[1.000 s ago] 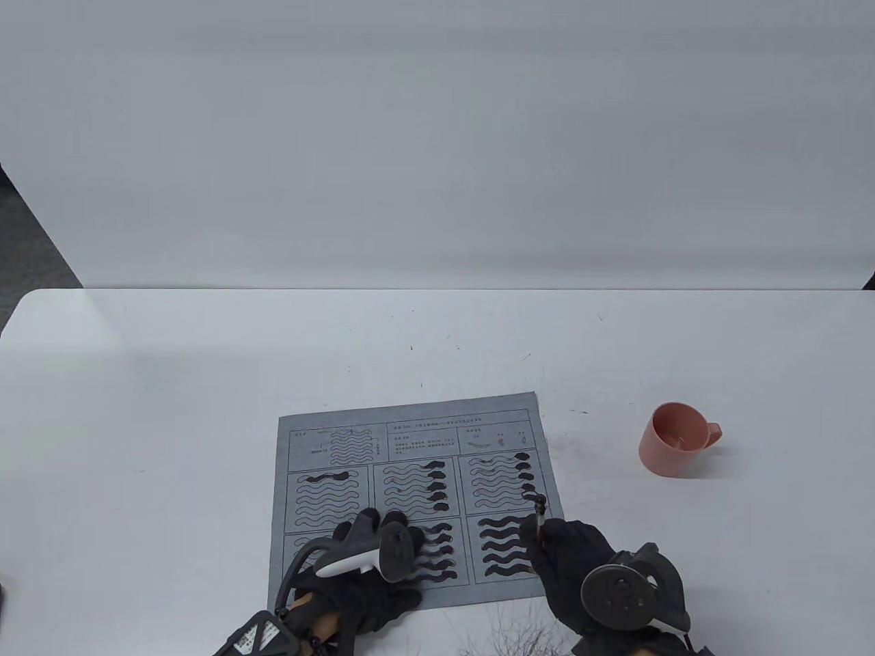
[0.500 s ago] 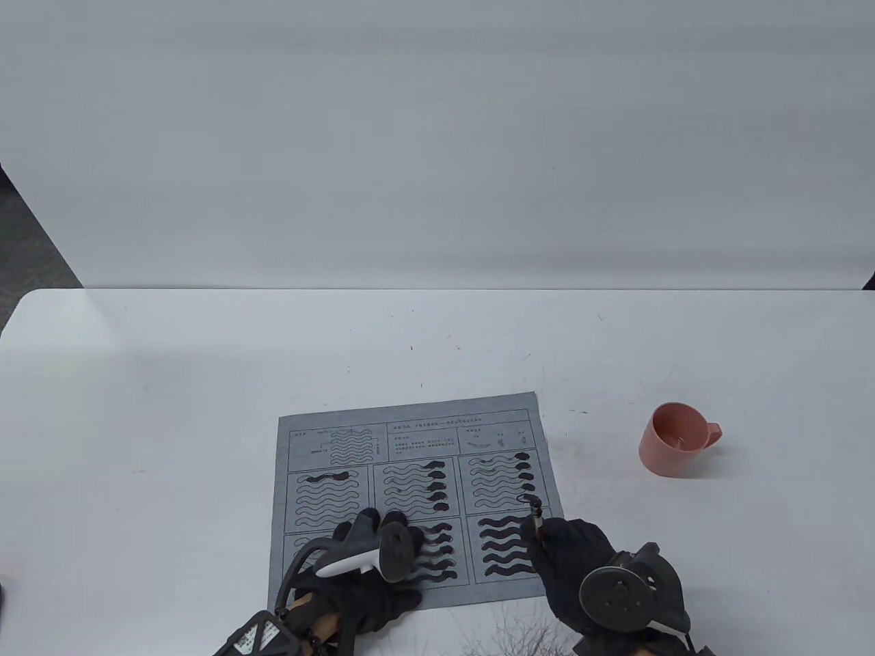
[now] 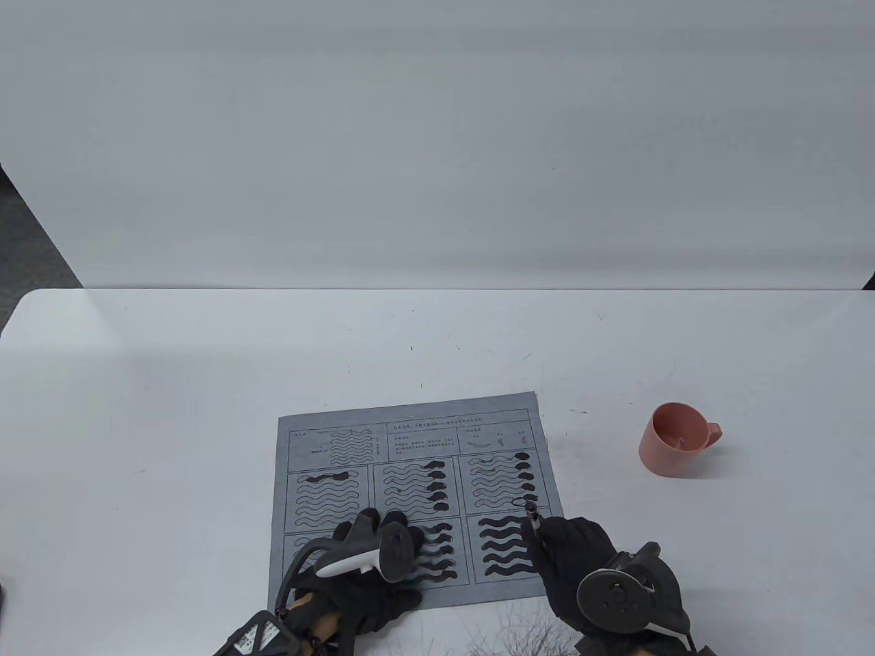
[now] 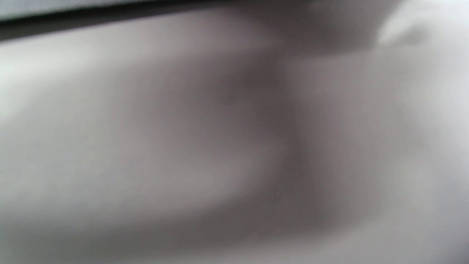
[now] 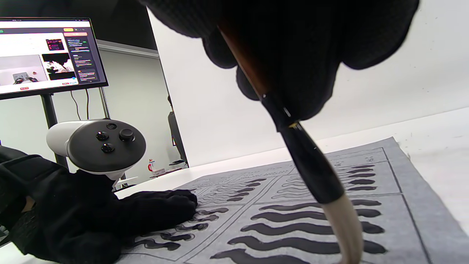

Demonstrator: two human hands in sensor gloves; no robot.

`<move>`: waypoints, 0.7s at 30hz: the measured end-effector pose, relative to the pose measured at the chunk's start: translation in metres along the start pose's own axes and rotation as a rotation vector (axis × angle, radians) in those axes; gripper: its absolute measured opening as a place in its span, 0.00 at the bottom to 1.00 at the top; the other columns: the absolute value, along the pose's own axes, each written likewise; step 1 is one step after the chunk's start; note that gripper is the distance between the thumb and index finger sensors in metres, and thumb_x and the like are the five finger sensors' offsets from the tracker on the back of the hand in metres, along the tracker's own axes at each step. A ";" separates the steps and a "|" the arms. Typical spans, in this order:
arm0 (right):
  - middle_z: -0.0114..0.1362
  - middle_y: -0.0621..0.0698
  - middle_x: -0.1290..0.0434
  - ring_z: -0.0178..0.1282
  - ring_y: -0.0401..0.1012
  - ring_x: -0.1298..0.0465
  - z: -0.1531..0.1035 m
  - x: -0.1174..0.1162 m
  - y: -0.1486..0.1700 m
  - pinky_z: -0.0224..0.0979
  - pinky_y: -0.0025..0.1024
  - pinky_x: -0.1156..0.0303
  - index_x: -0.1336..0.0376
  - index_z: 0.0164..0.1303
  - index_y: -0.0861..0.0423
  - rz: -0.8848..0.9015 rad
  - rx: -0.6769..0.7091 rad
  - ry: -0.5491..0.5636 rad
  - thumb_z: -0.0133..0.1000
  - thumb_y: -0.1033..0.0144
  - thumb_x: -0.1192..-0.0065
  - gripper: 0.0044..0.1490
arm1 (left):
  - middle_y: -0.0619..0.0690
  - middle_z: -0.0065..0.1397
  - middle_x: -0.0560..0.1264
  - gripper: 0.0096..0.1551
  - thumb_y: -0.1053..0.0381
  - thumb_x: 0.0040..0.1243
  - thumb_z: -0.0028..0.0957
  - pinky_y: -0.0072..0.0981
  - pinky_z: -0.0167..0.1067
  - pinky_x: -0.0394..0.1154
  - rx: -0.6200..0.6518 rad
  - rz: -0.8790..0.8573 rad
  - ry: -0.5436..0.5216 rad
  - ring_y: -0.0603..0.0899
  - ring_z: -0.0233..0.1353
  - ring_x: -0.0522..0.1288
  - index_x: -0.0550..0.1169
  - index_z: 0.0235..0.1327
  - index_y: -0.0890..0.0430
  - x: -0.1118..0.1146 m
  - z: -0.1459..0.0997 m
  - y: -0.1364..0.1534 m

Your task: Trace patterns on water writing practice cloth with Chinese brush

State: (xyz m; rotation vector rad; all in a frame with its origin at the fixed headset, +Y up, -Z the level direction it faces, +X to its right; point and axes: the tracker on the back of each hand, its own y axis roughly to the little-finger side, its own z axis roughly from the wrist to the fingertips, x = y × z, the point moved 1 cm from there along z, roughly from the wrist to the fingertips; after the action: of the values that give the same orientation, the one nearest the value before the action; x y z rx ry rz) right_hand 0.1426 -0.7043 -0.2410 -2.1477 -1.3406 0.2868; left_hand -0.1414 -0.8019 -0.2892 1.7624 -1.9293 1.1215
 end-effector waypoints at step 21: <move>0.63 0.61 0.22 0.56 0.55 0.18 0.001 0.002 0.002 0.64 0.64 0.29 0.36 0.65 0.63 -0.024 -0.009 0.004 0.60 0.66 0.47 0.25 | 0.39 0.72 0.11 0.51 0.26 0.31 0.47 0.64 0.71 0.19 -0.001 0.001 0.000 0.62 0.74 0.11 0.18 0.63 0.32 0.000 0.000 0.000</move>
State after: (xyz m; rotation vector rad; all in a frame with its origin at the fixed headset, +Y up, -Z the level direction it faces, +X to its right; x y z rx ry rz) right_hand 0.1443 -0.7033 -0.2426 -2.1375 -1.3666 0.2667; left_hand -0.1414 -0.8017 -0.2893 1.7618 -1.9304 1.1207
